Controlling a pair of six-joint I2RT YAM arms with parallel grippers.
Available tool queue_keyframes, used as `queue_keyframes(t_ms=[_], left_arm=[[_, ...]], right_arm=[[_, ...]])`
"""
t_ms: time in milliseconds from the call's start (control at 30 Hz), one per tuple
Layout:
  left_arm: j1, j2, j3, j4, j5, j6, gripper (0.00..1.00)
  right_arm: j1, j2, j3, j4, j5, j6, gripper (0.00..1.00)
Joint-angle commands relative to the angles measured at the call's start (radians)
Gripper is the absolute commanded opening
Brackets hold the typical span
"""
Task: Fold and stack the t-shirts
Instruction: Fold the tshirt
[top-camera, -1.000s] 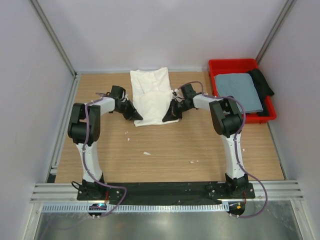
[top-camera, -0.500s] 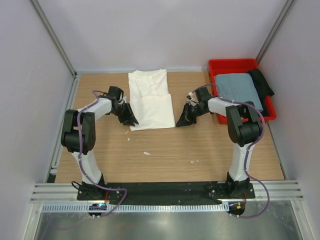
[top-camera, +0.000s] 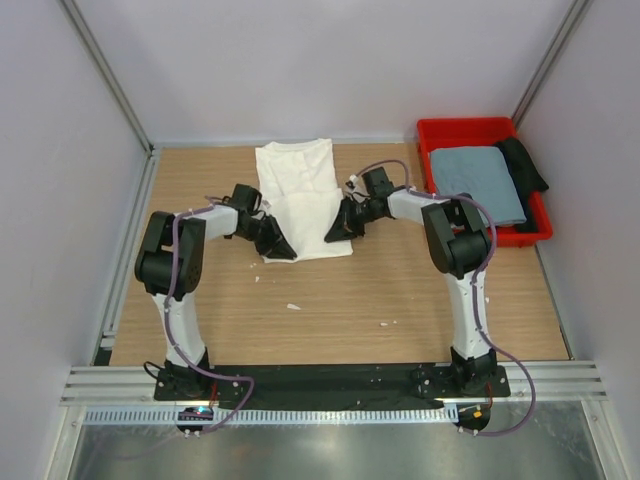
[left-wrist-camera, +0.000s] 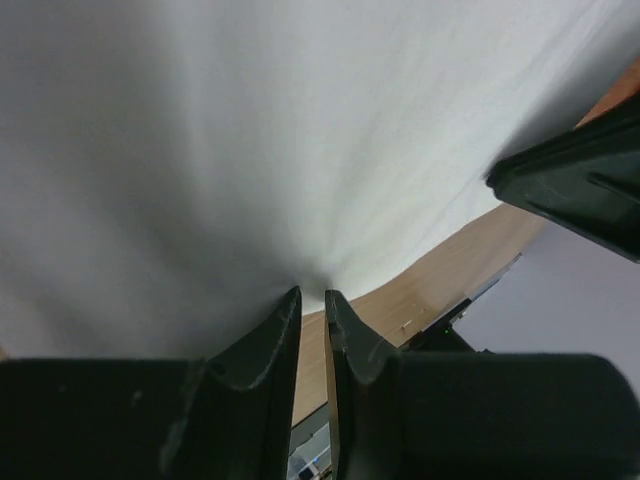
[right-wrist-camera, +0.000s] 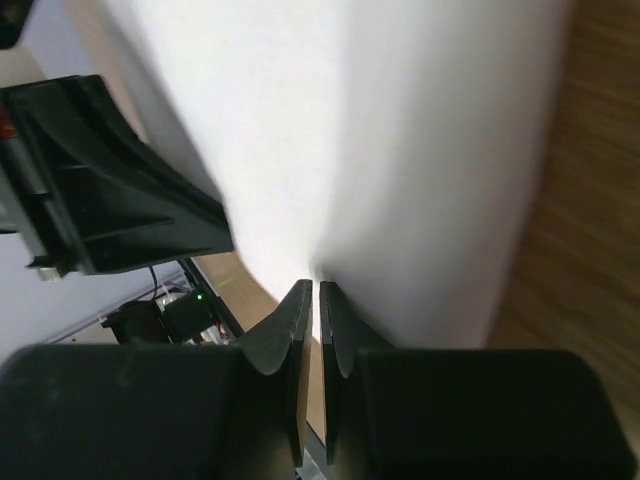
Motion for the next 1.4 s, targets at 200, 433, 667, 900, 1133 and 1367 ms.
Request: queue_keyframes(t_ms=[200, 433, 667, 900, 1133, 1367], left_arm=[[0.010, -0.050, -0.143, -0.019, -0.075, 0.040, 0.18], [0.010, -0.237, -0.304, -0.080, -0.060, 0.026, 0.19], [0.020, -0.396, -0.230, -0.129, -0.017, 0.035, 0.33], [0.113, -0.210, -0.053, 0.036, 0.028, -0.011, 0.24], [0.142, 0.009, 0.106, 0.202, 0.068, -0.098, 0.20], [0.199, 0.111, 0.077, 0.351, 0.069, -0.201, 0.20]], right_arm=[[-0.104, -0.077, -0.294, 0.032, 0.010, -0.065, 0.13], [-0.116, -0.269, -0.445, -0.081, 0.019, -0.151, 0.13], [-0.115, -0.352, -0.329, -0.036, 0.042, -0.065, 0.25], [-0.115, -0.104, -0.013, 0.154, 0.018, 0.123, 0.27], [-0.118, 0.094, 0.150, 0.268, -0.019, 0.235, 0.26], [-0.159, 0.194, 0.130, 0.441, -0.042, 0.356, 0.28]])
